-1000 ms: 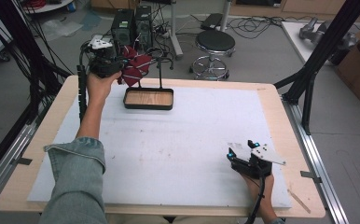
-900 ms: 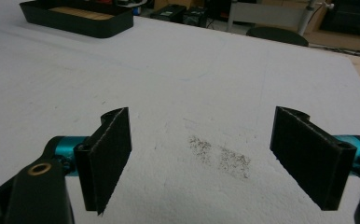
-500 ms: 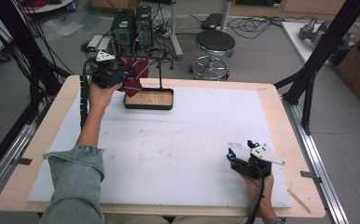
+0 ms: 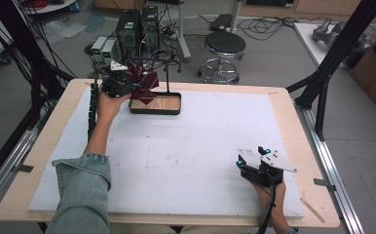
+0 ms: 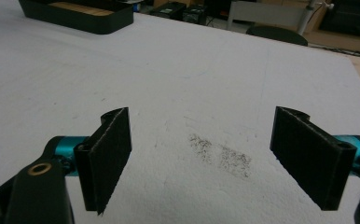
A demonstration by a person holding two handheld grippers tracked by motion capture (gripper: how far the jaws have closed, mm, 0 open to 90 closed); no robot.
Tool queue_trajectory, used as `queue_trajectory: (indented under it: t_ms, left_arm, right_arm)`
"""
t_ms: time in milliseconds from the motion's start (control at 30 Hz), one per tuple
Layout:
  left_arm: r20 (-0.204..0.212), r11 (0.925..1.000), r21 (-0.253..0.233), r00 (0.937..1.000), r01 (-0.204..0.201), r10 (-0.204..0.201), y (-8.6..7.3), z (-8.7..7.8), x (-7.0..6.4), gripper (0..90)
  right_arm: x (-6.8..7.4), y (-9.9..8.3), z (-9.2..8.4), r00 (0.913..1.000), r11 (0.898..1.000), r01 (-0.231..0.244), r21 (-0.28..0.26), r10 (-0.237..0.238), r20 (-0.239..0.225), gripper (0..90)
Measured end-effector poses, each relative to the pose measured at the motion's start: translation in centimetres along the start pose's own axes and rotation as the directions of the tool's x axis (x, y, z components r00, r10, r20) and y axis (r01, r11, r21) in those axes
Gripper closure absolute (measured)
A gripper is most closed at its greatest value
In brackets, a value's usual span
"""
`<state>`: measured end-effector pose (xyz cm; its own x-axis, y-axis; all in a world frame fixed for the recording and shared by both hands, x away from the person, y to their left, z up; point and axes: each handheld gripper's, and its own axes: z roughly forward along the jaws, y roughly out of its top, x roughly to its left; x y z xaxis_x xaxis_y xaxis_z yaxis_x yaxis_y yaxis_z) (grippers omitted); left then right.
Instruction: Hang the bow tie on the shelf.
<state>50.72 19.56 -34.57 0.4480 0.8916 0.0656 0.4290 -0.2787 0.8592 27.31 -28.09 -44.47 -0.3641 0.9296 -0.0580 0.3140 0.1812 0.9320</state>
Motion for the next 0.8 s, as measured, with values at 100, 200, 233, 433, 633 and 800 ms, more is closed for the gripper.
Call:
queue_trajectory:
  t_ms: [100,200,233,433,633,800]
  left_arm:
    - [-0.003,1.0,0.004,1.0,0.0,0.0,-0.1,0.1,0.0,70.4]
    - [-0.002,1.0,-0.002,1.0,0.003,-0.003,-0.2,0.1,0.1,66.0]
    - [0.002,1.0,-0.006,1.0,0.003,-0.003,-0.2,0.1,0.1,64.3]
    - [0.006,0.9992,-0.031,0.9997,0.025,-0.024,-0.4,-0.6,0.4,53.2]
    - [0.049,0.9961,-0.073,0.9978,0.049,-0.046,-1.1,-2.4,0.3,48.1]
    - [0.091,0.9928,-0.108,0.9949,0.053,-0.043,-2.1,-4.7,-0.5,43.4]
  right_arm:
    - [0.0,0.0,0.0,1.0,1.0,0.0,0.0,0.0,-0.001,19.6]
    - [0.0,0.0,0.0,1.0,1.0,0.0,0.0,0.0,-0.002,19.6]
    - [0.0,0.0,0.0,1.0,1.0,0.001,0.0,-0.001,-0.002,19.6]
    - [0.0,0.0,0.0,1.0,1.0,-0.002,0.002,0.002,-0.004,19.6]
    - [0.0,0.0,0.0,1.0,1.0,-0.003,0.001,0.003,-0.003,19.6]
    - [0.0,0.0,0.0,1.0,1.0,-0.006,0.004,0.006,-0.001,19.6]
